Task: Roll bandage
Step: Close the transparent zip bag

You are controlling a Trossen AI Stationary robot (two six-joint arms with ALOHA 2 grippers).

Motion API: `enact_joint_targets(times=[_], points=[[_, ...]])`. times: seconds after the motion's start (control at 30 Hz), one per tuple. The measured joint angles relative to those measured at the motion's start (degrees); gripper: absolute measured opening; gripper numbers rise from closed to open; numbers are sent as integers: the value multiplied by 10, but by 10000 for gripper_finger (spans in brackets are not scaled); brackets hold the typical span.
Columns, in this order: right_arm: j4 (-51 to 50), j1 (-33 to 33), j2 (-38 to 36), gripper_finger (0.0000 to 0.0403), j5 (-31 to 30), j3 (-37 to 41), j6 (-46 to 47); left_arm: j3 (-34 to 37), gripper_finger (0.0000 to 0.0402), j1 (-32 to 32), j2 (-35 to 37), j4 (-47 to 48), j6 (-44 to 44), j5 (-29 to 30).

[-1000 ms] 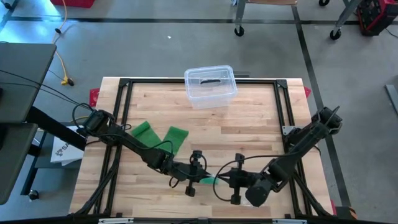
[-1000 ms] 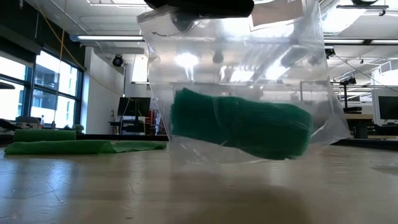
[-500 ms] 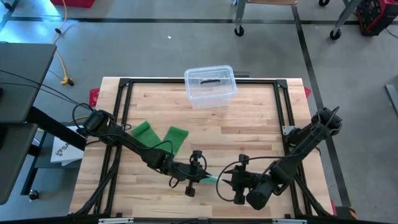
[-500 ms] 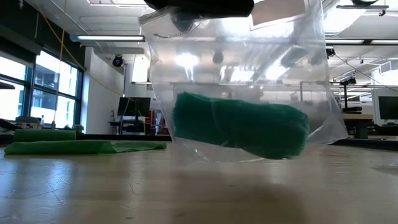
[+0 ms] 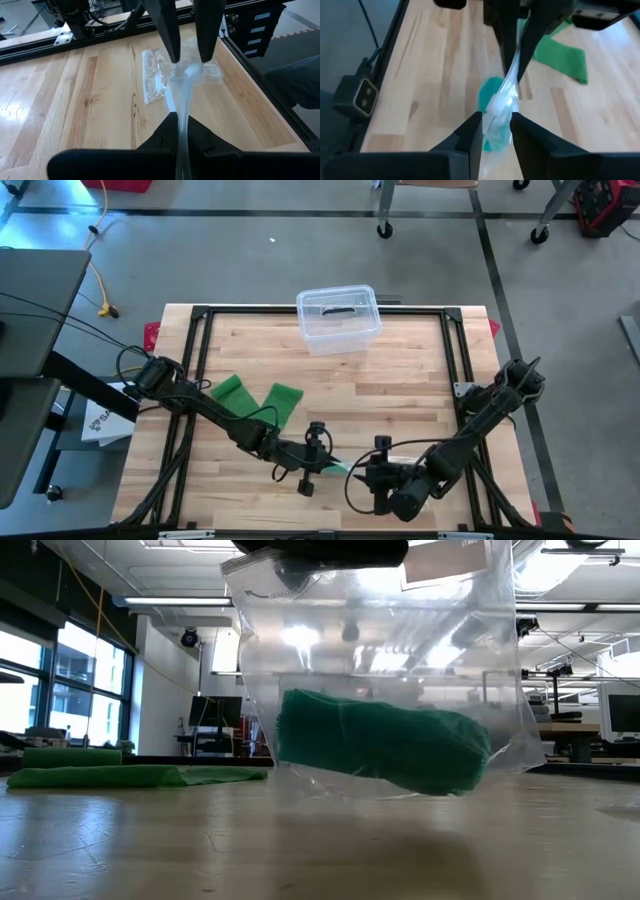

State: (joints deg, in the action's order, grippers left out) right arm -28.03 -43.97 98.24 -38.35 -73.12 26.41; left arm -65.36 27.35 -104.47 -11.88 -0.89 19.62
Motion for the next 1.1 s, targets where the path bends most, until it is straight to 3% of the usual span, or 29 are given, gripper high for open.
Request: enact_joint_targets(times=[0.2,0.47,0.6,0.7,1.0,1.1], points=[[-10,-11,-9,99,-31,-12,29,0,0,0,0,0,0,0],[-39,-19,-5,173,-46,-28,4,0,0,0,0,0,-4,0],[-52,-16,13,183,-52,-28,6,0,0,0,0,0,-5,0],[-39,-13,29,158,-65,-28,5,0,0,0,0,0,-5,0],[-22,-14,34,15,-90,-28,1,0,0,0,0,0,-5,0],[-21,-13,34,10,-90,-28,1,0,0,0,0,0,-5,0]])
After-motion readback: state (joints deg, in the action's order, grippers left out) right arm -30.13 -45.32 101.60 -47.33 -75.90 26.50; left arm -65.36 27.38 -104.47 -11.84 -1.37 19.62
